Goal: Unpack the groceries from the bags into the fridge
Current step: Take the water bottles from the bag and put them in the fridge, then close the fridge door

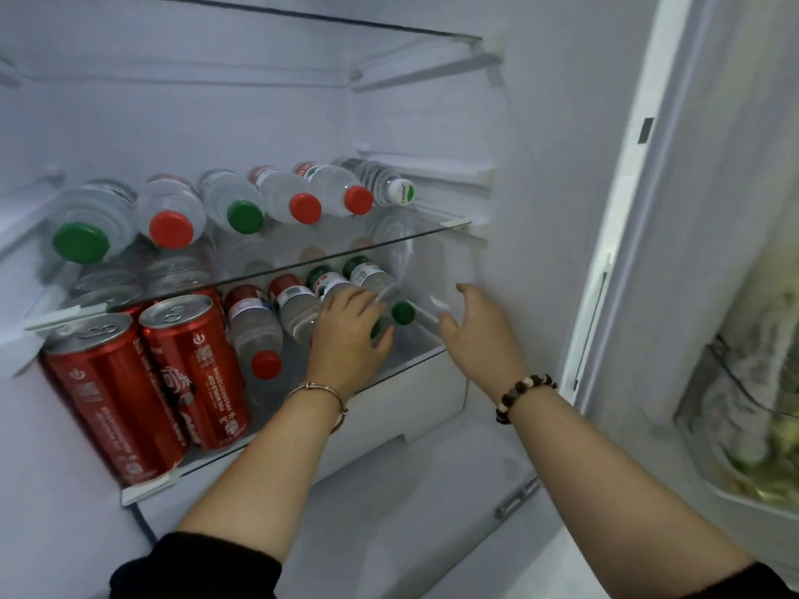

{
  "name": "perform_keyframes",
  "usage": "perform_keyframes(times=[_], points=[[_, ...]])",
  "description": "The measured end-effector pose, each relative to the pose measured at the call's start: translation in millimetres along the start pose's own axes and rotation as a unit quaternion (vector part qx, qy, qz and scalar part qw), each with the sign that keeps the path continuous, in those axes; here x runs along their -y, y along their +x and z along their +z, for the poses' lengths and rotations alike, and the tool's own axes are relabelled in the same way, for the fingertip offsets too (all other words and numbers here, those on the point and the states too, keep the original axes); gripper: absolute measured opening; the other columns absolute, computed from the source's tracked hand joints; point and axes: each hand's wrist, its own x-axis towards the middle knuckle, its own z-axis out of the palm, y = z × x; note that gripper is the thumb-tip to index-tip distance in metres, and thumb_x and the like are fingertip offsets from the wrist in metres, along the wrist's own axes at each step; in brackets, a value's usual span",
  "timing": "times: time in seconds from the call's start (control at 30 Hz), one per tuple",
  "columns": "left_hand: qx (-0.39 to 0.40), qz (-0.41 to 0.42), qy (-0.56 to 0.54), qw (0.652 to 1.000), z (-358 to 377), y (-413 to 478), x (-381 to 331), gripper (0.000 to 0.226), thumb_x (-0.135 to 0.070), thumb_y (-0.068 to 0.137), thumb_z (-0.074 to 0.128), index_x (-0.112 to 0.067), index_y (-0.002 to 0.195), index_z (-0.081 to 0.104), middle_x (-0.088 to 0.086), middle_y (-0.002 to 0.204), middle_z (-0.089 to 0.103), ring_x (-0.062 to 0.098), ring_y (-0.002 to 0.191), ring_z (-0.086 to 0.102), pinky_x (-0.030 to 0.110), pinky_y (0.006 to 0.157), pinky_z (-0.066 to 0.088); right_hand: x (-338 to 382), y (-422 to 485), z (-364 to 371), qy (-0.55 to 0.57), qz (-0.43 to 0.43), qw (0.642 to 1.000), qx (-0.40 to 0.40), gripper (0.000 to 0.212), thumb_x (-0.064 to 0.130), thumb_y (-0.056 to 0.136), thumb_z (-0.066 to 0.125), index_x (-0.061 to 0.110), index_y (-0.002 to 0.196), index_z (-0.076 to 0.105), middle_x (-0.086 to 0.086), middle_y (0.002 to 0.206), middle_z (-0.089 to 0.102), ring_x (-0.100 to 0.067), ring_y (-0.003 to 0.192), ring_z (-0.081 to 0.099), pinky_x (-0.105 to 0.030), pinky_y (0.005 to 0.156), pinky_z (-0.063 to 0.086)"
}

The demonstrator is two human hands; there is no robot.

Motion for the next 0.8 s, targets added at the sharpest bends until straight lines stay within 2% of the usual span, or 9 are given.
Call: perform_keyframes(times=[0.1, 0.17, 0.33, 0.43, 0.5, 0.57, 0.63, 0.8], points=[[-0.011, 0.015, -0.054, 0.998, -6, 7, -27, 0.031, -0.025, 0.081, 0.059, -0.007, 0.105, 0.068, 0.008, 0.108, 0.066, 0.025, 0.101, 0.056, 0.039, 0.089, 0.047, 11, -19, -36, -0.105, -0.041, 0.993, -0.039, 0.051, 0.023, 0.094, 0.047, 0.008, 0.141, 0.034, -0.009, 0.138, 0.045, -0.023, 0.126, 0.039, -0.033, 0.100, 0.035], [-0.034, 0.034, -0.080, 0.996, -13, 12, -51, 0.035, -0.028, 0.082, 0.053, -0.005, 0.104, 0.068, 0.010, 0.109, 0.066, 0.024, 0.099, 0.057, 0.030, 0.090, 0.044, 22, -31, -59, -0.161, -0.063, 0.984, -0.052, 0.049, 0.023, 0.094, 0.045, 0.008, 0.139, 0.035, -0.009, 0.138, 0.043, -0.024, 0.124, 0.038, -0.033, 0.102, 0.033], [-0.101, 0.051, -0.145, 0.983, -35, 22, -110, 0.035, -0.026, 0.086, 0.053, -0.004, 0.108, 0.067, 0.013, 0.114, 0.065, 0.022, 0.103, 0.059, 0.021, 0.094, 0.038, 41, -64, -113, -0.280, -0.103, 0.950, -0.090, 0.051, 0.026, 0.093, 0.044, 0.009, 0.140, 0.034, -0.010, 0.143, 0.036, -0.027, 0.131, 0.032, -0.036, 0.109, 0.025], [-0.125, 0.063, -0.175, 0.975, -45, 24, -142, 0.033, -0.023, 0.088, 0.054, -0.003, 0.112, 0.065, 0.014, 0.118, 0.063, 0.021, 0.108, 0.057, 0.017, 0.097, 0.036, 41, -81, -141, -0.336, -0.125, 0.926, -0.119, 0.047, 0.023, 0.088, 0.051, 0.005, 0.130, 0.046, -0.016, 0.133, 0.048, -0.033, 0.124, 0.042, -0.044, 0.105, 0.032], [-0.132, 0.073, -0.192, 0.970, -51, 23, -167, 0.033, -0.022, 0.089, 0.054, -0.003, 0.114, 0.064, 0.013, 0.120, 0.062, 0.021, 0.109, 0.057, 0.019, 0.097, 0.039, 34, -92, -160, -0.350, -0.137, 0.915, -0.143, 0.044, 0.021, 0.080, 0.058, 0.002, 0.119, 0.056, -0.020, 0.122, 0.057, -0.037, 0.114, 0.051, -0.049, 0.097, 0.040], [-0.128, 0.071, -0.207, 0.967, -55, 23, -191, 0.034, -0.023, 0.090, 0.052, -0.005, 0.116, 0.063, 0.011, 0.122, 0.061, 0.020, 0.111, 0.056, 0.023, 0.098, 0.041, 26, -104, -180, -0.353, -0.135, 0.913, -0.153, 0.042, 0.022, 0.078, 0.054, 0.000, 0.114, 0.059, -0.021, 0.117, 0.060, -0.038, 0.110, 0.054, -0.051, 0.094, 0.044], [-0.125, 0.056, -0.221, 0.965, -59, 22, -214, 0.035, -0.024, 0.091, 0.049, -0.006, 0.118, 0.063, 0.010, 0.124, 0.060, 0.019, 0.114, 0.055, 0.022, 0.099, 0.040, 15, -116, -201, -0.361, -0.135, 0.909, -0.157, 0.041, 0.022, 0.080, 0.049, 0.001, 0.114, 0.059, -0.020, 0.118, 0.059, -0.037, 0.112, 0.053, -0.051, 0.096, 0.043], [-0.154, 0.068, -0.240, 0.956, -72, 12, -281, 0.035, -0.021, 0.090, 0.048, -0.001, 0.115, 0.063, 0.014, 0.119, 0.061, 0.020, 0.111, 0.053, 0.017, 0.101, 0.036, -32, -149, -257, -0.388, -0.109, 0.898, -0.177, 0.032, 0.019, 0.085, 0.055, 0.003, 0.113, 0.059, -0.017, 0.120, 0.059, -0.036, 0.114, 0.051, -0.048, 0.098, 0.040]])
